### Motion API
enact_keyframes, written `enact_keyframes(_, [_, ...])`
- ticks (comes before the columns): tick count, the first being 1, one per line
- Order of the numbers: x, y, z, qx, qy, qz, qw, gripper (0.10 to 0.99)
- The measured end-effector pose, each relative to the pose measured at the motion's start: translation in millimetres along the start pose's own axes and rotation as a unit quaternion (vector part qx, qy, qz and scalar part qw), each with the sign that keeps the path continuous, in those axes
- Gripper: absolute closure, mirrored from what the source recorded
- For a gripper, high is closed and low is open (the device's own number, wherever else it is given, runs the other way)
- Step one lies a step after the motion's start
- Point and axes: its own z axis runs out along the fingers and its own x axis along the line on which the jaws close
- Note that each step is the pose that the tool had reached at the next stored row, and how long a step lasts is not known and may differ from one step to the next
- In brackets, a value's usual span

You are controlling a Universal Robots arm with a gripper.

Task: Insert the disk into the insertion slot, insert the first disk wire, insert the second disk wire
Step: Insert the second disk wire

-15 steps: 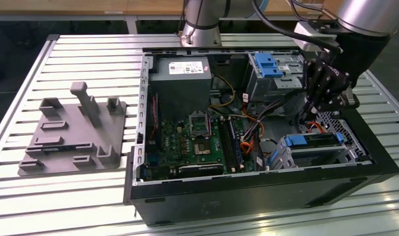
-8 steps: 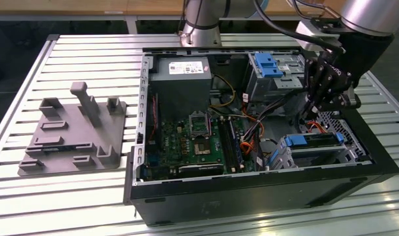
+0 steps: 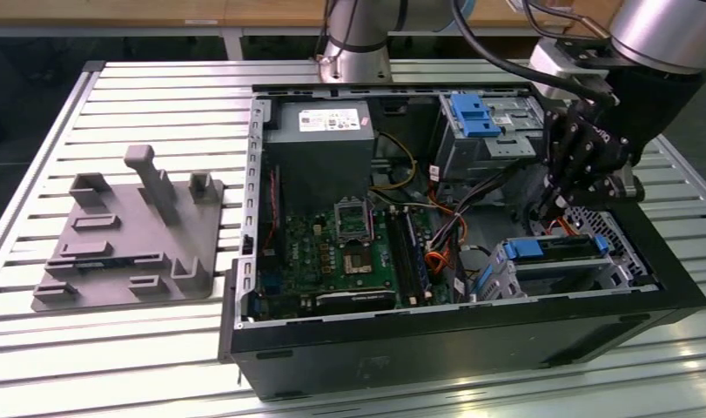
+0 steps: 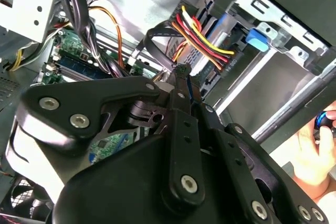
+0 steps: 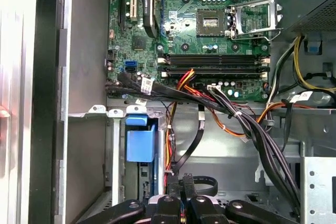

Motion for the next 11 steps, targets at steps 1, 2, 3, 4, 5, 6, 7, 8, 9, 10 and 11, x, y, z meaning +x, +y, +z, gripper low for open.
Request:
enact_keyframes(1, [1.4,0.0,0.1,0.0000,-0.0008,0.000,1.0000,0.941])
enact_keyframes(2, [2.8,0.0,0.2,-0.0001,-0.0018,0.001,1.0000,0.941])
enact_keyframes(3, [4.1,0.0,0.3,-0.0001,-0.0030,0.001,1.0000,0.941])
enact_keyframes(4, [5.4,-0.1,0.4,-0.0002,-0.0044,0.002,1.0000,0.941])
enact_keyframes(5, [6.6,-0.1,0.4,-0.0002,-0.0056,0.002,1.0000,0.941])
enact_keyframes(6, [7.9,-0.1,0.5,-0.0002,-0.0071,0.002,1.0000,0.941])
enact_keyframes(7, [9.3,-0.1,0.7,-0.0003,-0.0090,0.002,1.0000,0.941])
enact_keyframes(8, [10.6,-0.2,0.8,-0.0003,-0.0108,0.002,0.9999,0.941])
enact_keyframes(9, [12.0,-0.3,0.8,-0.0003,-0.0128,0.003,0.9999,0.941])
enact_keyframes(10, [13.3,-0.3,0.9,-0.0003,-0.0146,0.003,0.9999,0.941])
enact_keyframes(11, [14.7,-0.4,1.0,-0.0003,-0.0162,0.003,0.9999,0.941])
